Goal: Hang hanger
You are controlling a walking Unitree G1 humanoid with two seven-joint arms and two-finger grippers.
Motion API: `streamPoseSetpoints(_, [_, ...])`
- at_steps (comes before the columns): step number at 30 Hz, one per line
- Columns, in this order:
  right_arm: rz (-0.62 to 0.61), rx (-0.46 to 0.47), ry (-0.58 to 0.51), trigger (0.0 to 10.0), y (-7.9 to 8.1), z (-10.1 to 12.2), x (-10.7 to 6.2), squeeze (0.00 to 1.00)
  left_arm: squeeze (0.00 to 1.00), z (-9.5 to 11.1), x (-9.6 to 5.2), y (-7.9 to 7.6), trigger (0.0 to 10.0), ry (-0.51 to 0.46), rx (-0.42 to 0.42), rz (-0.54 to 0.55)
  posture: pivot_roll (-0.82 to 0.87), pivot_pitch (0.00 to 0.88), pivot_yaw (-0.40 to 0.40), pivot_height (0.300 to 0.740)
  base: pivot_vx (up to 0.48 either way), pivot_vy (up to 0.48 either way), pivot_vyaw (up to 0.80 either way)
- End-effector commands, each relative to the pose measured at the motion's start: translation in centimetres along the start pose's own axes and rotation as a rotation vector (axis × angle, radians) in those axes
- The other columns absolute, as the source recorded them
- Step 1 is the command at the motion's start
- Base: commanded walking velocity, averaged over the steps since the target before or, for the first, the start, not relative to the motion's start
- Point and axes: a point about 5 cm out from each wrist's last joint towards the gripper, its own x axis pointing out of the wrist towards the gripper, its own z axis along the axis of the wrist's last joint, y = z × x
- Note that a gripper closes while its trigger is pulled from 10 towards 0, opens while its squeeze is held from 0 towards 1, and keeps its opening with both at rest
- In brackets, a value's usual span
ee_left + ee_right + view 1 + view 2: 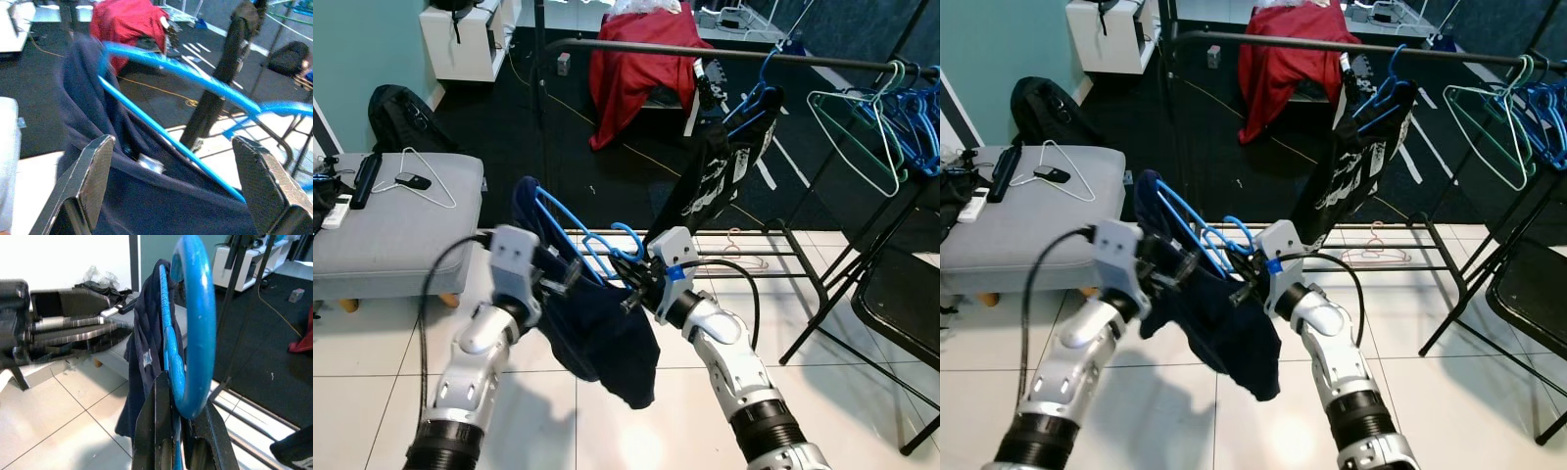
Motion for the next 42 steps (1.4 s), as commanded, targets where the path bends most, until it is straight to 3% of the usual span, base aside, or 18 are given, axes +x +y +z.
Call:
streamPoseSetpoints(1, [0.019,0.001,-0.014,10.0,0.3,0.2,-0.1,0.00,1.00,0.1,0.1,0.4,10.0,-0.008,0.002,0.022,-0.08,0.110,-0.073,0.740,0.000,0.000,0.00])
streamPoseSetpoints(2, [0.029,-0.006,-0.002,10.0,0.4,-0.1,-0.4,0.00,0.74,0.8,0.5,1.2,10.0,-0.032,0.018,0.075,-0.08,0.111,-0.070,0.740,0.000,0.000,0.00])
streamPoseSetpoints(3, [0.034,-0.009,0.004,10.0,0.5,-0.3,-0.6,0.00,0.29,1.1,0.8,1.9,10.0,-0.033,0.037,0.112,-0.08,0.112,-0.065,0.740,0.000,0.000,0.00])
streamPoseSetpoints(4, [0.037,-0.011,0.009,10.0,0.7,-0.3,-0.8,0.00,0.00,1.3,1.0,2.4,10.0,-0.017,0.069,0.142,-0.08,0.112,-0.062,0.740,0.000,0.000,0.00])
streamPoseSetpoints(7, [0.058,0.008,-0.004,10.0,1.0,0.2,-1.2,0.00,0.00,0.9,1.1,2.9,10.0,0.036,0.145,0.156,-0.08,0.117,-0.053,0.740,0.000,0.000,0.00])
streamPoseSetpoints(12, [0.170,0.089,-0.071,10.0,1.8,1.4,-2.3,0.00,0.00,0.2,1.2,3.4,10.0,0.090,0.172,0.174,-0.09,0.122,-0.045,0.740,0.000,0.000,0.00])
streamPoseSetpoints(14, [0.215,0.066,-0.073,10.0,1.6,1.5,-3.4,0.00,0.00,0.0,0.9,3.0,10.0,0.119,0.164,0.137,-0.10,0.126,-0.046,0.740,0.000,0.000,0.00])
streamPoseSetpoints(17, [0.215,0.066,-0.073,10.0,1.6,1.5,-3.4,0.00,0.00,0.0,0.9,3.0,10.0,0.119,0.164,0.137,-0.10,0.126,-0.046,0.740,0.000,0.000,0.00])
streamPoseSetpoints(21, [0.239,0.000,-0.055,10.0,0.9,1.5,-4.9,0.00,0.00,0.2,-0.2,2.7,10.0,0.146,0.167,0.072,-0.10,0.136,-0.050,0.740,0.000,0.000,0.00])
streamPoseSetpoints(28, [0.242,-0.006,-0.053,10.0,0.9,1.5,-5.1,0.00,0.00,0.2,-0.3,2.7,10.0,0.147,0.169,0.070,-0.10,0.136,-0.051,0.740,0.000,0.000,0.00])
streamPoseSetpoints(29, [0.261,-0.054,0.013,10.0,-0.4,0.9,-6.7,0.00,0.00,0.1,-1.5,3.5,10.0,0.164,0.174,0.082,-0.10,0.148,-0.055,0.740,0.000,0.000,0.00])
streamPoseSetpoints(30, [0.261,-0.054,0.013,10.0,-0.4,0.9,-6.7,0.00,0.00,0.1,-1.5,3.5,10.0,0.164,0.174,0.082,-0.10,0.148,-0.055,0.740,0.000,0.000,0.00])
streamPoseSetpoints(32, [0.222,-0.154,0.141,10.0,-3.8,0.2,-9.5,0.00,0.00,0.5,-3.6,5.1,10.0,0.184,0.190,0.108,-0.11,0.151,-0.060,0.740,0.000,0.000,0.00])
streamPoseSetpoints(34, [0.222,-0.154,0.141,10.0,-3.8,0.2,-9.5,0.00,0.00,0.5,-3.6,5.1,10.0,0.184,0.190,0.108,-0.11,0.151,-0.060,0.740,0.000,0.000,0.00])
streamPoseSetpoints(36, [0.203,-0.179,0.177,10.0,-4.8,0.3,-10.4,0.00,0.00,0.7,-4.2,5.5,10.0,0.192,0.196,0.115,-0.11,0.151,-0.060,0.740,0.000,0.000,0.00])
streamPoseSetpoints(42, [0.226,-0.108,0.138,10.0,-5.3,1.3,-11.1,0.00,0.00,0.3,-5.2,5.0,10.0,0.223,0.165,0.059,-0.12,0.160,-0.065,0.740,0.000,0.000,0.00])
